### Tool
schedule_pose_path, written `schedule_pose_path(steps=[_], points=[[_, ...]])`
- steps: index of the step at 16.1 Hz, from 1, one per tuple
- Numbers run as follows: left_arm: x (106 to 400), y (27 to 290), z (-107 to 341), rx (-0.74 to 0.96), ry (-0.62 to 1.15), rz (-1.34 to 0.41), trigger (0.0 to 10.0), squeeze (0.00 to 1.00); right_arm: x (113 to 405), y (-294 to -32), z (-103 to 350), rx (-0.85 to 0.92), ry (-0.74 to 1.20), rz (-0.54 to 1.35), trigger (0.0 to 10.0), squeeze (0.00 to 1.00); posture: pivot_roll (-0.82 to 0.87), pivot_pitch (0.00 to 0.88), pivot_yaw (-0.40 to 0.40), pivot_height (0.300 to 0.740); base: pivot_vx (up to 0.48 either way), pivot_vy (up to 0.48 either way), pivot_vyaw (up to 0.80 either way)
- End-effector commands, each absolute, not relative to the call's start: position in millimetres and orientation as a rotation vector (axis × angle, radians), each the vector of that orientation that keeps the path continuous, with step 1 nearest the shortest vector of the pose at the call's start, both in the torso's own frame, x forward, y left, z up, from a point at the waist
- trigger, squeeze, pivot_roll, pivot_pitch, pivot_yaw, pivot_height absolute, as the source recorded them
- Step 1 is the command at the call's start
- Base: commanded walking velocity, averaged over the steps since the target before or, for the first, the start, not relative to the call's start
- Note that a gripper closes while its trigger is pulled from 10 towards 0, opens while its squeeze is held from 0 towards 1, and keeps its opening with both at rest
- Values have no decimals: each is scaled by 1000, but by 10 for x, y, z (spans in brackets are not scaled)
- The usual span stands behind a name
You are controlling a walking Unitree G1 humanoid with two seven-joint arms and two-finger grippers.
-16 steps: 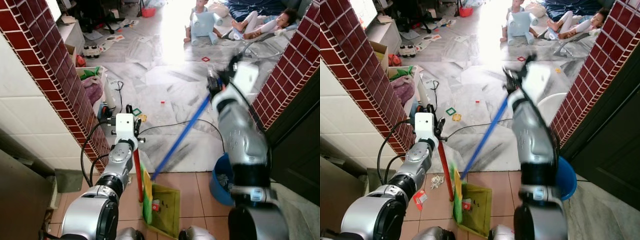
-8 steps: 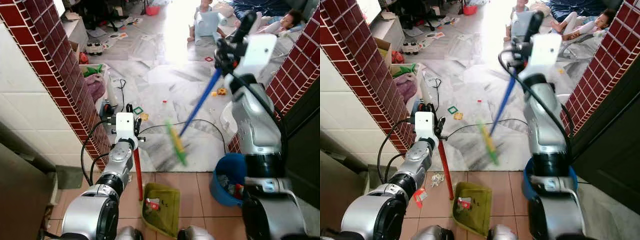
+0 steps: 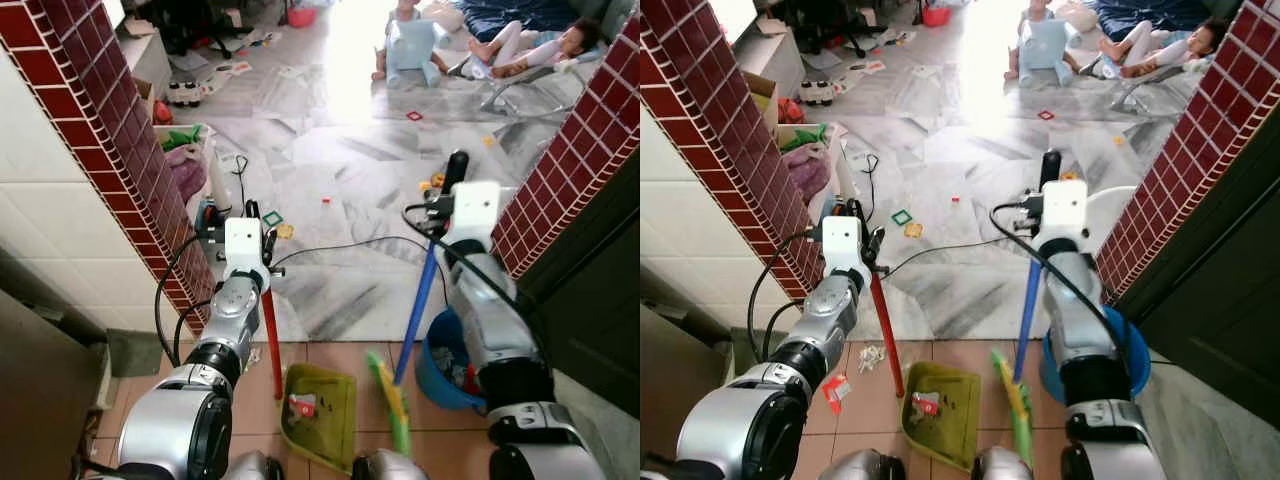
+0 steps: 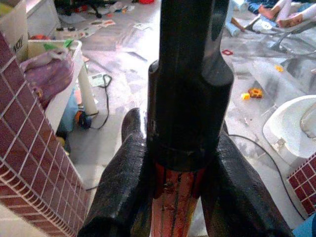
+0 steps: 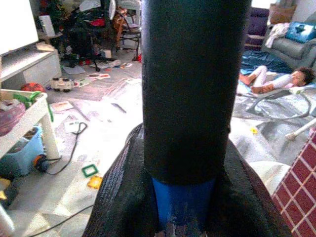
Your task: Sweep floor
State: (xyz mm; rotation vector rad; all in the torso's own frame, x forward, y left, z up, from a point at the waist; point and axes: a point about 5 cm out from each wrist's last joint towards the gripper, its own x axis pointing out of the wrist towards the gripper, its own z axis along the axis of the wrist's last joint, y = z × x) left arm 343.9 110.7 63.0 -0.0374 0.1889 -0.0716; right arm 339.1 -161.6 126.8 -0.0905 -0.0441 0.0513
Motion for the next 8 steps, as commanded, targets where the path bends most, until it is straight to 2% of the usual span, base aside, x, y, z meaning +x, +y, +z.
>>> schedule_pose_path(steps=[1, 4, 8], points=[[3482, 1127, 726, -40, 144, -76, 10000, 0, 3465, -1491, 1462, -99, -144, 82, 10000, 0, -112, 0, 18, 740, 0, 0, 0], [3483, 1099, 807, -57, 96, -78, 10000, 0, 3491, -1435, 1454, -53, -143, 72, 10000, 0, -79, 0, 11, 740, 0, 0, 0], [3361, 1045, 1039, -80, -28, -91, 10000, 0, 3351, -1636, 1401, -54, -143, -16, 10000, 0, -69, 0, -25, 740, 0, 0, 0]])
